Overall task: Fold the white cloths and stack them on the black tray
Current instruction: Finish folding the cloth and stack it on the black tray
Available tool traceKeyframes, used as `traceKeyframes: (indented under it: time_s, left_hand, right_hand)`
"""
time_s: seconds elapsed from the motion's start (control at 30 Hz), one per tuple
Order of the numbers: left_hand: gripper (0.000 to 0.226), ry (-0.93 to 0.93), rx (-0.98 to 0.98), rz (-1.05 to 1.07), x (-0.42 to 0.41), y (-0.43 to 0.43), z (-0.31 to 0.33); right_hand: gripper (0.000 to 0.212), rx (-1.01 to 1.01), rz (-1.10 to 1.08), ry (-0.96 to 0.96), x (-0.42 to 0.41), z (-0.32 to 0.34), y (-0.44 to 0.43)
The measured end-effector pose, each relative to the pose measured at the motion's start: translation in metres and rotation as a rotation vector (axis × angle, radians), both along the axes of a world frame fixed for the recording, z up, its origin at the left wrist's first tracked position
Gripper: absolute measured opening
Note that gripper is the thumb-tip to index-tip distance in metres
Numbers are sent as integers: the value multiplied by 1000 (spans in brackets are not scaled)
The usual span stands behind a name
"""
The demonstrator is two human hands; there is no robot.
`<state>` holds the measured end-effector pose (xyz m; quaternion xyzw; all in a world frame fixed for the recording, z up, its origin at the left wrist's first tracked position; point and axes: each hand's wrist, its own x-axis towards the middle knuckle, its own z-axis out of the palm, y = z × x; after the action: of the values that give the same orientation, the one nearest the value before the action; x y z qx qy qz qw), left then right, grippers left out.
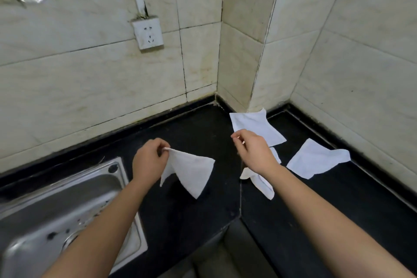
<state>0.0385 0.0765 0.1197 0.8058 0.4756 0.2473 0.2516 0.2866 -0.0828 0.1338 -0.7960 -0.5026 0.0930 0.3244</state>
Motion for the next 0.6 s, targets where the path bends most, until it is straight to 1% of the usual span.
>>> traceKeyframes:
  time_s: [0.07,0.13,0.17,0.23,0.33,0.4,0.43,0.47,0.5,0.53,0.6]
  left_hand:
    - [22,-25,4,-14,-4,-1,4]
    - [25,-48,-9,-43,-12,-4,3]
    - [28,-62,-11,-60,-16,-6,3]
    - [36,-82,-4,-86,-24,-9,3]
    - [37,-112,-3,-95,-33,-9,4]
    - [34,-151,-22,-82,-36,-11,7]
    - [33,-176,-35,-73,-37,-12,9]
    - [32,-201,-44,-63,-37,-12,10]
    - [32,-223,-51,-55,-38,-13,12]
    - [31,-241,-59,-46,-38,-13,12]
    - [28,-264,-72,-15,-38,-12,10]
  right_hand:
    - [17,-5,19,39,-8,-1,3]
    - [22,-79,94,46,-20,-17,7]
    - [29,-134,136,57,-28,-27,8]
    - [49,-238,209,103,-44,-45,12]
    - [85,-349,290,238,-70,-63,18]
    - [97,-363,345,322,-86,-69,23]
    - [98,-368,368,338,-93,-71,25]
    - [94,-373,384,341,-98,-72,28]
    - [84,-383,385,345,-102,-73,29]
    - [66,-391,373,356,-104,-73,29]
    - [20,-403,348,369,-104,-72,24]
